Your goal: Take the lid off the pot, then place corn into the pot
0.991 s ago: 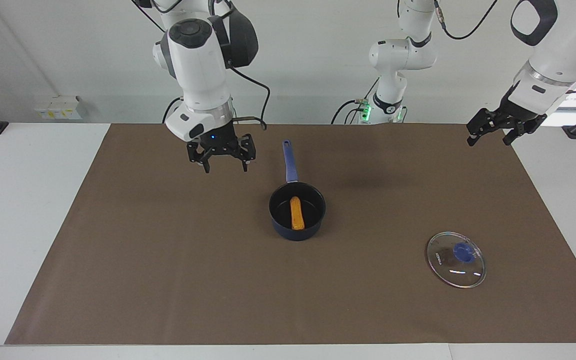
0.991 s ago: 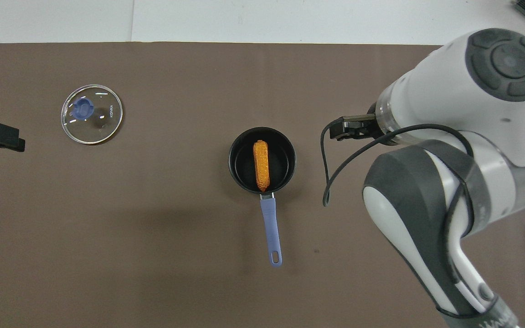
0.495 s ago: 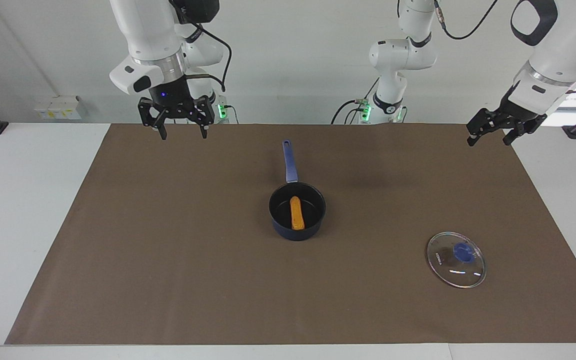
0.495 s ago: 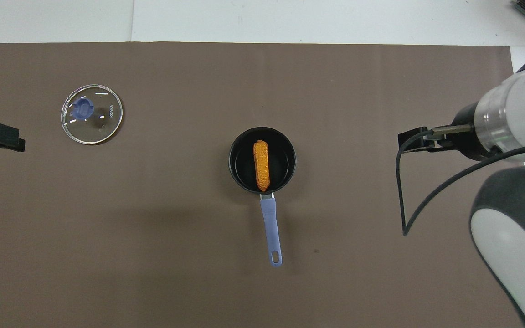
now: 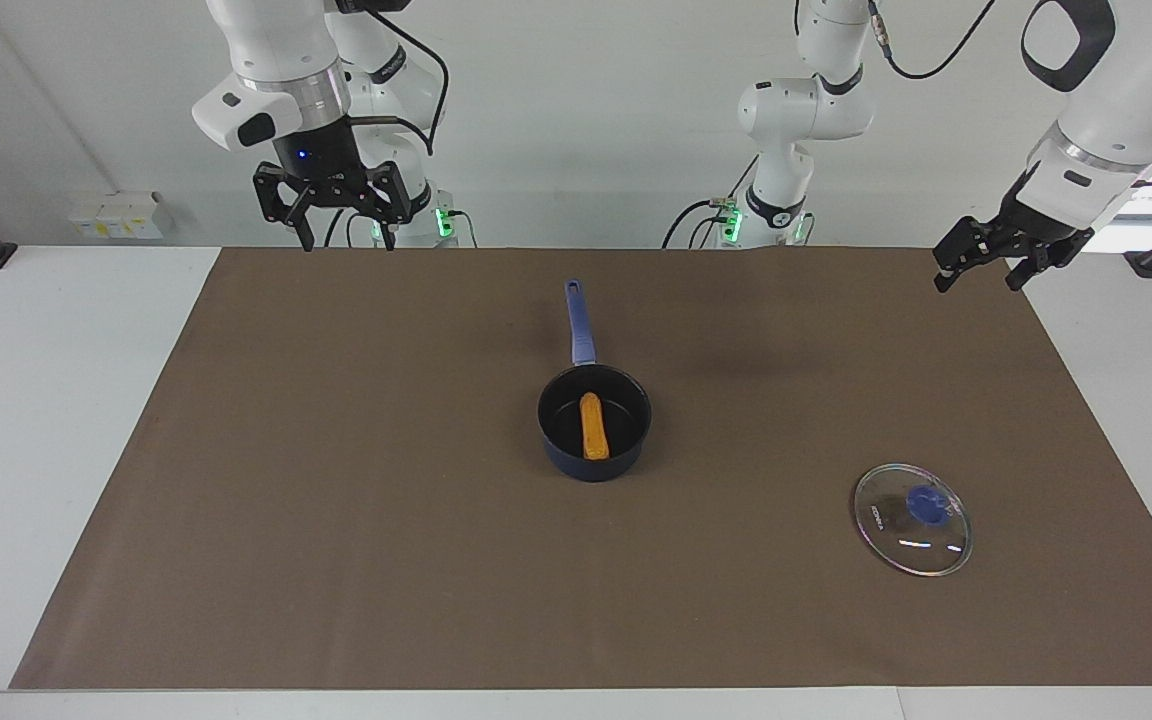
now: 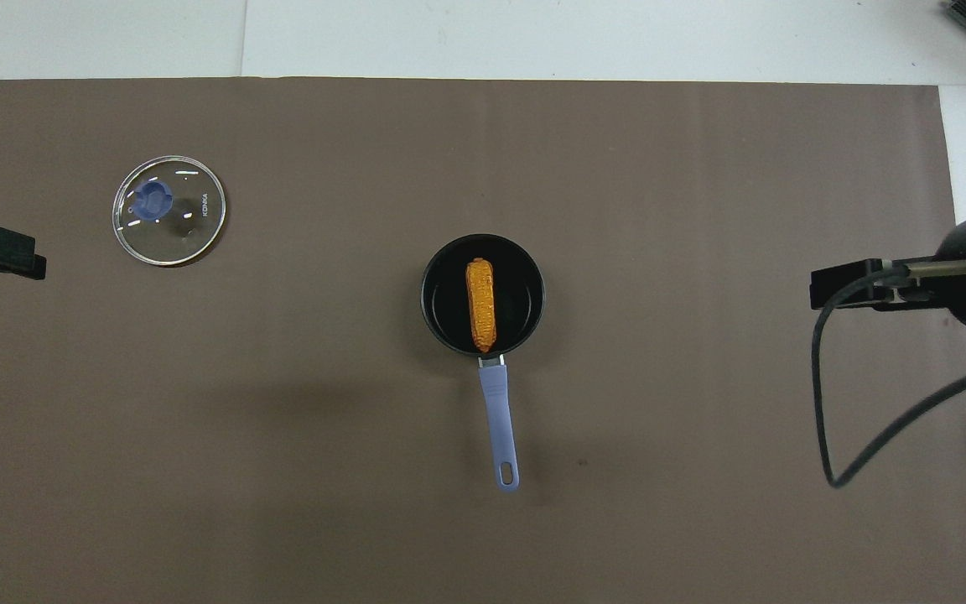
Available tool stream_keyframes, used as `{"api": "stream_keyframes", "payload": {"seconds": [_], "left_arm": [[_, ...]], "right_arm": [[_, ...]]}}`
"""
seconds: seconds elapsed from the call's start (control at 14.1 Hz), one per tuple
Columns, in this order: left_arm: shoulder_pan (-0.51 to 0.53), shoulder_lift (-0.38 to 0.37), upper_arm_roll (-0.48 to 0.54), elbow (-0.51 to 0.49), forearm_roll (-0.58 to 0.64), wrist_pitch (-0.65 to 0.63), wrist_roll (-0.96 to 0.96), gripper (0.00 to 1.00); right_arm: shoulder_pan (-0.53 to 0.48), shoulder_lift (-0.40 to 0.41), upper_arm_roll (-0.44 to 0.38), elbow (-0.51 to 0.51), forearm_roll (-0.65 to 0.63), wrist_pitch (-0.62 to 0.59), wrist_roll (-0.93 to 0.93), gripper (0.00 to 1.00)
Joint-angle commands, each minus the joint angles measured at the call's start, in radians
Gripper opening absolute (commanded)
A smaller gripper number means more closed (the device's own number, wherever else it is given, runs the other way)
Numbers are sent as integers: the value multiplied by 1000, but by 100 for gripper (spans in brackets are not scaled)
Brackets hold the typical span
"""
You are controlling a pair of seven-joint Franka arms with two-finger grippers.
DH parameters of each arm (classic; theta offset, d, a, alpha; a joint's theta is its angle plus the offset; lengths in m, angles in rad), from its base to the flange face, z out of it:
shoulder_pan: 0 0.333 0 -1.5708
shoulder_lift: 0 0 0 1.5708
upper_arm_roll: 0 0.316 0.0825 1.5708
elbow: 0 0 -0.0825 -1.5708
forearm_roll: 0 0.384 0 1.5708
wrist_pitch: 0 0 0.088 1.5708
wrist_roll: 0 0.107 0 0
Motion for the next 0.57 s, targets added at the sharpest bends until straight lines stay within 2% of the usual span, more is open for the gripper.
{"api": "stream_keyframes", "payload": {"seconds": [0.0, 0.21, 0.5], "left_arm": [[1, -1, 0, 4, 13, 2, 5, 100], [1, -1, 0, 4, 13, 2, 5, 100], [1, -1, 0, 4, 11, 2, 5, 100]], "right_arm": [[-15, -24, -42, 30, 27, -57, -51, 100], [-15, -42, -111, 30, 28, -94, -109, 100], [-15, -65, -142, -26, 22, -83, -129, 100]]}}
